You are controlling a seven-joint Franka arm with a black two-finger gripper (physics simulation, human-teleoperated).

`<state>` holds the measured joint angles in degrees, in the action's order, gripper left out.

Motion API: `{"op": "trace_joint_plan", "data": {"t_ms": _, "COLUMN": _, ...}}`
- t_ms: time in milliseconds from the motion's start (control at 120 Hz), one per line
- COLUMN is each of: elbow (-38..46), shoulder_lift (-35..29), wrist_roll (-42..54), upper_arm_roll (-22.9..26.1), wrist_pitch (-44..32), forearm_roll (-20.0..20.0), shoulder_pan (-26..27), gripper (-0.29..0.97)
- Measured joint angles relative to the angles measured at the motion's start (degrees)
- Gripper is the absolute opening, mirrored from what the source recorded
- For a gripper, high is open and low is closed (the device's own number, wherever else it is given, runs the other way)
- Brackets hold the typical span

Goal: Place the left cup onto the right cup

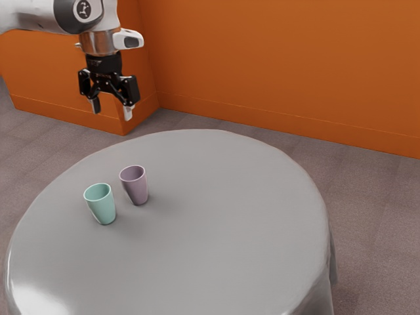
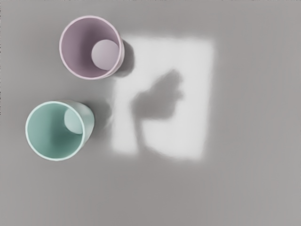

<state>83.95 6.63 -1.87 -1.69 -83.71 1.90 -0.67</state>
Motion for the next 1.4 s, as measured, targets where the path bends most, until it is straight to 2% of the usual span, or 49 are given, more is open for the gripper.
{"op": "trace_joint_plan", "data": {"t_ms": 208, "elbow": 0.72, "shoulder_lift": 0.0, "wrist_roll": -0.5, "upper_arm_roll": 0.02, "wrist_pitch": -0.33, "forearm_roll": 0.14, "shoulder_pan": 0.08, "gripper": 0.68}}
{"op": "trace_joint_plan", "data": {"t_ms": 425, "elbow": 6.67, "shoulder_lift": 0.09, "wrist_roll": -0.77, "upper_arm_roll": -0.05, "wrist_pitch": -2.64, "forearm_roll": -0.64, "shoulder_pan": 0.03, "gripper": 0.68}}
{"op": "trace_joint_plan", "data": {"t_ms": 958, "elbow": 19.73, "shoulder_lift": 0.96, "wrist_roll": -1.08, "upper_arm_roll": 0.19, "wrist_pitch": -18.4, "forearm_roll": 0.25, "shoulder_pan": 2.5, "gripper": 0.68}}
{"op": "trace_joint_plan", "data": {"t_ms": 1400, "elbow": 26.85, "shoulder_lift": 1.23, "wrist_roll": -2.09, "upper_arm_roll": 0.21, "wrist_pitch": -25.38, "forearm_roll": 0.17, "shoulder_pan": 3.56, "gripper": 0.68}}
